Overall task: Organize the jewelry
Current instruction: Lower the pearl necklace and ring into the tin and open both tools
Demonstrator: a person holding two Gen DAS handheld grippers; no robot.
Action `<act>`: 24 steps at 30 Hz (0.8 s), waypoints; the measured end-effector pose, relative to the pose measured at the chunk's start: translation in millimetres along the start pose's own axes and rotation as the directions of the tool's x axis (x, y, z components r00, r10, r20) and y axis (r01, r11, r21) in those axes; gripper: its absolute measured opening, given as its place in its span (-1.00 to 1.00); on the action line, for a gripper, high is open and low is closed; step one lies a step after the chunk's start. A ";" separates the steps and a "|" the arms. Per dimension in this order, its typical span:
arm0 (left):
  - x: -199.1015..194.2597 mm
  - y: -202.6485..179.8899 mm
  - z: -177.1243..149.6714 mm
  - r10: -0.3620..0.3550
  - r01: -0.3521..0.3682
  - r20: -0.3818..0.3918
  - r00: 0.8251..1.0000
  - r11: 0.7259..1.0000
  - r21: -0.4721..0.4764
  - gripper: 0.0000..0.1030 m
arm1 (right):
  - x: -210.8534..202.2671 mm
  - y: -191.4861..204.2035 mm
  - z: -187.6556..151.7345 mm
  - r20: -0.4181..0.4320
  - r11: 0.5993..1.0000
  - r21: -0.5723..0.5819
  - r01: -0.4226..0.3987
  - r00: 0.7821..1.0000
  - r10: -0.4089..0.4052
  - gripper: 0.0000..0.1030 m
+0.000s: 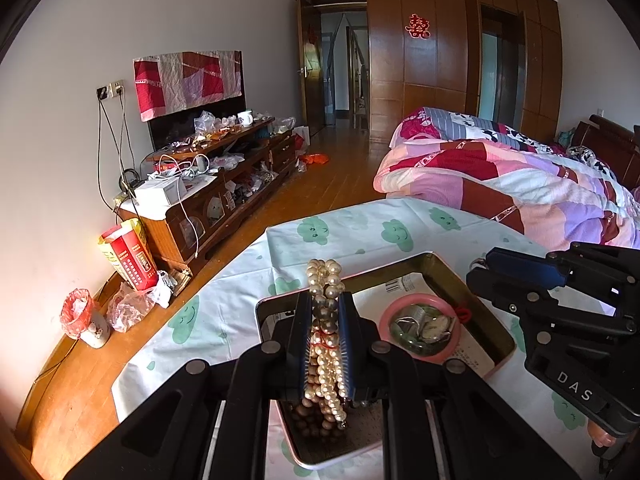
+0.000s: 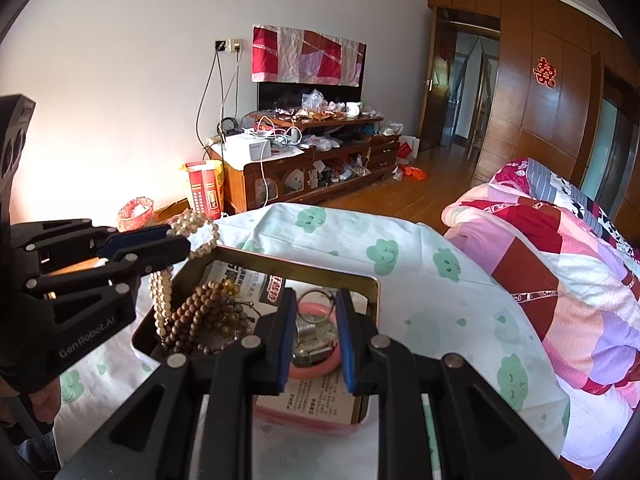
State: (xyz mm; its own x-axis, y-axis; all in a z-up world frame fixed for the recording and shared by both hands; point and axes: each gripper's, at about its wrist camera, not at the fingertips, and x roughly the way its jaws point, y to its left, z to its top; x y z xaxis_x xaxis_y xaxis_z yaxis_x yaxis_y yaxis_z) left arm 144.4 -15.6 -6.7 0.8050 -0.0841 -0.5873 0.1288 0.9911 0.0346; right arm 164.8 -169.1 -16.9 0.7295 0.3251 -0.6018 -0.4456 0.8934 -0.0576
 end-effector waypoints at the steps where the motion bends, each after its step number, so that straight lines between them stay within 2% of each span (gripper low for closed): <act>1: 2.0 0.2 -0.3 0.001 -0.001 -0.004 1.000 1.000 0.000 -0.76 | 2.3 0.0 0.9 -0.003 1.000 0.000 -0.001 1.000 0.001 -0.57; 3: 4.3 0.9 -0.4 0.002 -0.002 -0.006 1.000 1.000 -0.002 -0.84 | 6.6 0.4 2.9 -0.007 1.000 -0.001 0.002 1.000 -0.002 -0.57; 24: 20.8 7.0 -6.3 0.021 -0.022 -0.052 0.998 1.000 -0.021 -0.84 | 34.0 -2.3 -11.2 -0.076 1.000 0.019 0.011 0.997 -0.010 -0.56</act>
State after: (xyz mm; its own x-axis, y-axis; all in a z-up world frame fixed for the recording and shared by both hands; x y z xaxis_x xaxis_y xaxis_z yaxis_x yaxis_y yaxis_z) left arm 158.4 -9.8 -23.8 0.7766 -0.0578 -0.6274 0.0988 0.9946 0.0307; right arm 184.9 -163.6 -46.2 0.6925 0.2920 -0.6597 -0.4277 0.9025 -0.0495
